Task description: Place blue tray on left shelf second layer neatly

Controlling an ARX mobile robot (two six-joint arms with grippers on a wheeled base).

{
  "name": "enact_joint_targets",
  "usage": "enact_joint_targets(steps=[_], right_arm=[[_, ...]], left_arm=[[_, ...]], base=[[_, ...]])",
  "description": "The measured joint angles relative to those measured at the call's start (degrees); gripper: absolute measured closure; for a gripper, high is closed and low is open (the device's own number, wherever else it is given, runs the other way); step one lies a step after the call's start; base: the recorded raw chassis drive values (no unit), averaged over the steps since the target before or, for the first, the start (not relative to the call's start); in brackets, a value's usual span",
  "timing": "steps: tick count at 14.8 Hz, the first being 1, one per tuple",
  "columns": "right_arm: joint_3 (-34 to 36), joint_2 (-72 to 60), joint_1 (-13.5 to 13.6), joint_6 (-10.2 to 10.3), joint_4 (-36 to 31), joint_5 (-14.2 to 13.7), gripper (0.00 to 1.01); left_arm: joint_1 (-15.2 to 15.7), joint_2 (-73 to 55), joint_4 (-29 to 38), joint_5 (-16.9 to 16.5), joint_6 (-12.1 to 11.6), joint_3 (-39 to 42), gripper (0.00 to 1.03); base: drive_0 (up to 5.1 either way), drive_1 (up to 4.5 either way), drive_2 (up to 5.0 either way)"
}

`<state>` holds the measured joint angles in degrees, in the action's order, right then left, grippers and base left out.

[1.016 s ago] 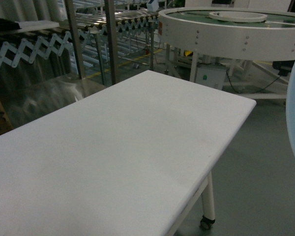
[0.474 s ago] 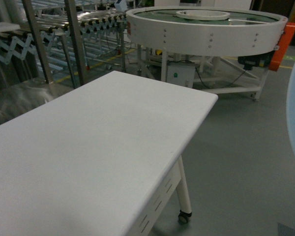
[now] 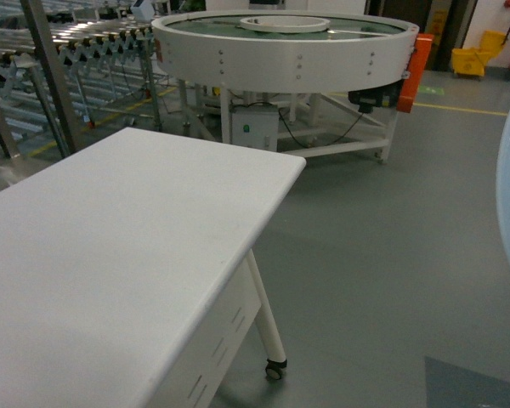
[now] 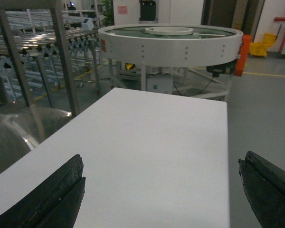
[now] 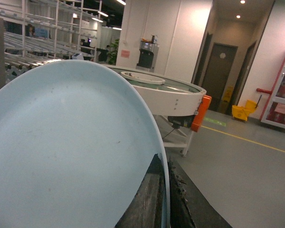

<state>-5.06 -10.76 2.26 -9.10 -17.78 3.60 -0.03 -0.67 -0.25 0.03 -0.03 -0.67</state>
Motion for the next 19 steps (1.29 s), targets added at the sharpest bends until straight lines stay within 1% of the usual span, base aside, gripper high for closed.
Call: enact_joint_targets(steps=[19], right_arm=[[0.0,0.0,0.0,0.0,0.0,0.0,0.99]], left_arm=[[0.0,0.0,0.0,0.0,0.0,0.0,0.05]], base=[[-1.6,-1.59,-1.6]])
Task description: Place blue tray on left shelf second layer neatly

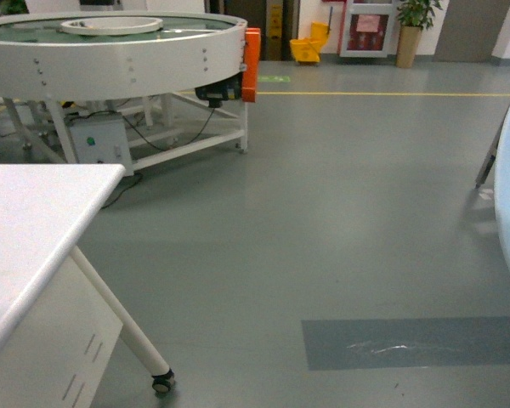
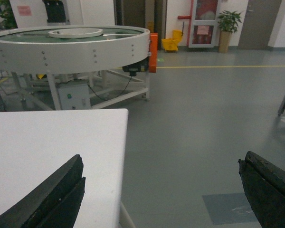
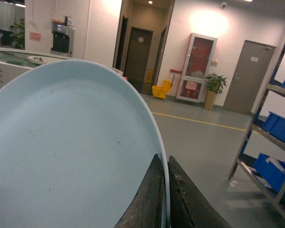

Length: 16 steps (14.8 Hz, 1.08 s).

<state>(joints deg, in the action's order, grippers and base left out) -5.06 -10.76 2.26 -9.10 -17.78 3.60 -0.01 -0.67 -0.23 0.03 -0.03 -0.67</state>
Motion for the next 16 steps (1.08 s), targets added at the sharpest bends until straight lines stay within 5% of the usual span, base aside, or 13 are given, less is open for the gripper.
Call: enact_joint_targets(steps=[16], right_arm=[[0.0,0.0,0.0,0.0,0.0,0.0,0.99]], left_arm=[[0.0,0.0,0.0,0.0,0.0,0.0,0.05]], base=[[-1.6,-1.58,-1.6]])
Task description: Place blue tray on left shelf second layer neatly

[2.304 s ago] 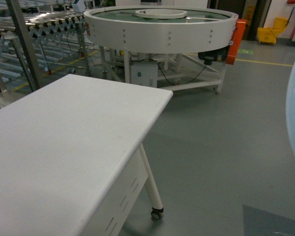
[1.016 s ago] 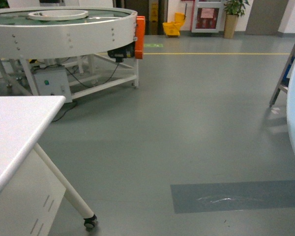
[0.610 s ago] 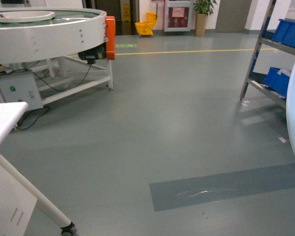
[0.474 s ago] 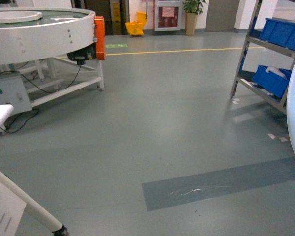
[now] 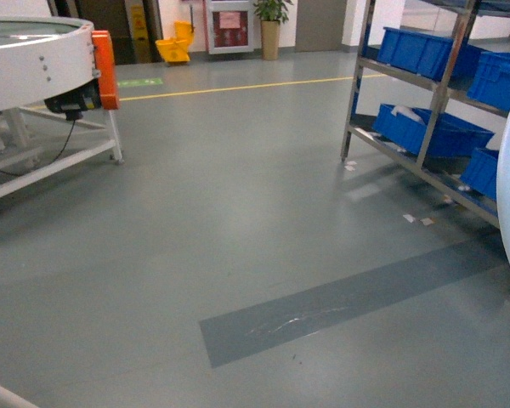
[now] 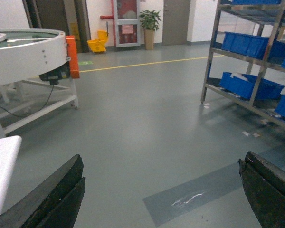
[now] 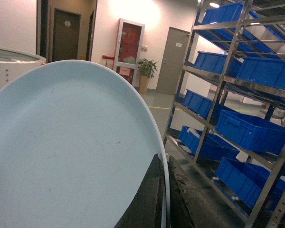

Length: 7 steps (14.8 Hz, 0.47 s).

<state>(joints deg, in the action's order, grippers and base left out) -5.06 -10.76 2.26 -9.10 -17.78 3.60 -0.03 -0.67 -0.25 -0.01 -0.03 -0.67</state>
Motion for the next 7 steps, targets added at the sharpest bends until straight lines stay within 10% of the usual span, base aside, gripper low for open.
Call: enact_joint_targets(steps=[7], right_arm=[[0.0,0.0,0.0,0.0,0.0,0.0,0.99]], left_arm=[[0.0,0.0,0.0,0.0,0.0,0.0,0.05]], base=[[-1.6,-1.57,-1.6]])
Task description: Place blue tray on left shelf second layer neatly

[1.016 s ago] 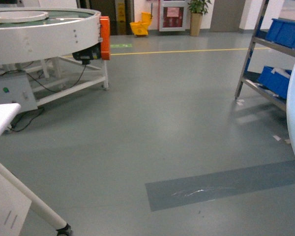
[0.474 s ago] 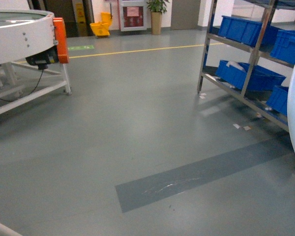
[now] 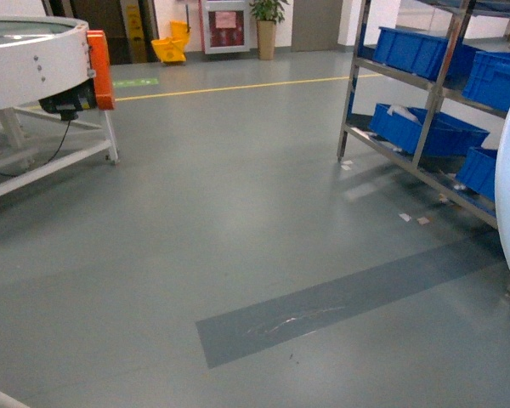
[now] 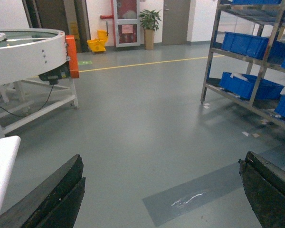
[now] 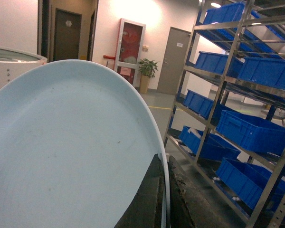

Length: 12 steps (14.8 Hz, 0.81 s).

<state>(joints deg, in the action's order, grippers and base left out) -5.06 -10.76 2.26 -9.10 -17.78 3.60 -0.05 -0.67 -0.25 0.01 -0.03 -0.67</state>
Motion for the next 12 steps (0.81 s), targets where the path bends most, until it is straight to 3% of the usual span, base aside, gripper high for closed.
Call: enact_joint_targets(steps=[12], right_arm=[[0.0,0.0,0.0,0.0,0.1,0.0,0.99]], left_arm=[[0.0,0.0,-0.1,0.0,0.0,0.0,0.05]], base=[[-1.6,-1.57,-1.6]])
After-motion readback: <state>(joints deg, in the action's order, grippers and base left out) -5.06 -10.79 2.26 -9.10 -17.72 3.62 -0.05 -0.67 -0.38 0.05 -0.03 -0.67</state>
